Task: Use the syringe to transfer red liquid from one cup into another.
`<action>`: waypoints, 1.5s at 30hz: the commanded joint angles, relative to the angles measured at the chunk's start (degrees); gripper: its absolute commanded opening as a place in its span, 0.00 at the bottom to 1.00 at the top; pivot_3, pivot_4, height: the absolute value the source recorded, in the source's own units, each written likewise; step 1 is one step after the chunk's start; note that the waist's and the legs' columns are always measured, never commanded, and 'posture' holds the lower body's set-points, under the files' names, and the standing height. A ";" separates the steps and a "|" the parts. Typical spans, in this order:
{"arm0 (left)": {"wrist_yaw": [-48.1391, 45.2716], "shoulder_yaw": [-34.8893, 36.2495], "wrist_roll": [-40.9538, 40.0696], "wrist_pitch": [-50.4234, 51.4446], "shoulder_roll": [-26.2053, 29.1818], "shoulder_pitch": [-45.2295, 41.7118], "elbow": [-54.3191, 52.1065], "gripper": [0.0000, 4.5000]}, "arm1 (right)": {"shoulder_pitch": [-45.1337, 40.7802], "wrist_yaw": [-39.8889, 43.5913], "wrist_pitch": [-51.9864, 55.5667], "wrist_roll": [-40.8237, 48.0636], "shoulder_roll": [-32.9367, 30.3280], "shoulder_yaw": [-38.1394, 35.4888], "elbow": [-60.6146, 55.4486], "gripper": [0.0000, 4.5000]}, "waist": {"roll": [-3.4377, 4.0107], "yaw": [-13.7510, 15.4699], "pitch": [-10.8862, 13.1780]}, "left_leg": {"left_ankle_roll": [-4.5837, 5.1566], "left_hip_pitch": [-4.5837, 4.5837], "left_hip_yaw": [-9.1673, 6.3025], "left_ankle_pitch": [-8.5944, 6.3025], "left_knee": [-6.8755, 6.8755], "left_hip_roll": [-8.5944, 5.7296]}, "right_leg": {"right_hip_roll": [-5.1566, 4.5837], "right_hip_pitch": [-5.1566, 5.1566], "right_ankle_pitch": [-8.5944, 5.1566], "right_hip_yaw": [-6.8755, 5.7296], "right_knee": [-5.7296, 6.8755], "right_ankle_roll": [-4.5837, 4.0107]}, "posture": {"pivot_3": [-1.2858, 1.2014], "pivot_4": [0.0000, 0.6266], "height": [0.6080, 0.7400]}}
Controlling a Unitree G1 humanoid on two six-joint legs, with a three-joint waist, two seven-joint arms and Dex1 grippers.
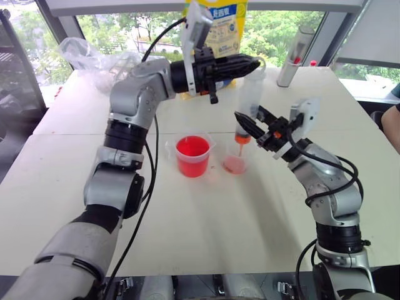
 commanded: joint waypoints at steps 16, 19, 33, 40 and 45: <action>-2.87 -5.05 3.54 -1.62 -2.07 5.55 -1.55 0.02 | -6.18 -1.66 2.00 3.31 -2.35 -4.14 -5.14 0.30 | 0.00 0.00 0.00 | 0.00 0.00 0.00 0.00 0.00 0.00 | 0.00 0.00 0.00 0.01 0.00 0.00 | 0.52 0.24 1.00; -2.85 -5.38 3.82 -1.65 -2.19 6.43 -2.02 0.02 | -6.69 -1.89 2.54 4.01 -2.54 -4.63 -5.34 0.30 | 0.00 0.03 0.00 | 0.00 -0.01 0.00 0.00 0.00 0.00 | 0.00 0.00 0.00 0.02 0.00 0.00 | 0.52 0.24 1.00; -0.78 -3.75 4.44 -2.65 -2.04 6.48 -3.67 0.02 | -5.74 -1.94 4.24 5.61 -3.30 -4.85 -6.05 0.30 | 0.00 0.01 0.00 | 0.00 -0.02 0.00 0.00 0.01 0.00 | 0.00 0.00 0.00 0.04 0.00 0.00 | 0.52 0.24 1.00; 0.86 -0.55 3.00 -1.30 0.27 4.58 -4.46 0.34 | -5.09 -3.18 5.27 7.37 -2.24 -4.20 -7.15 0.30 | 0.00 0.02 0.00 | 0.00 -0.03 -0.01 0.00 0.01 0.00 | 0.00 0.00 0.00 0.04 0.00 0.00 | 0.52 0.24 1.00; 4.22 4.14 0.93 -0.92 2.68 2.22 -4.52 0.87 | -4.49 -3.83 5.97 7.90 -2.08 -3.73 -7.78 0.30 | 0.00 -0.02 0.00 | 0.00 -0.01 -0.02 0.00 0.00 0.01 | 0.00 0.00 0.00 0.04 0.01 0.00 | 0.52 0.24 1.00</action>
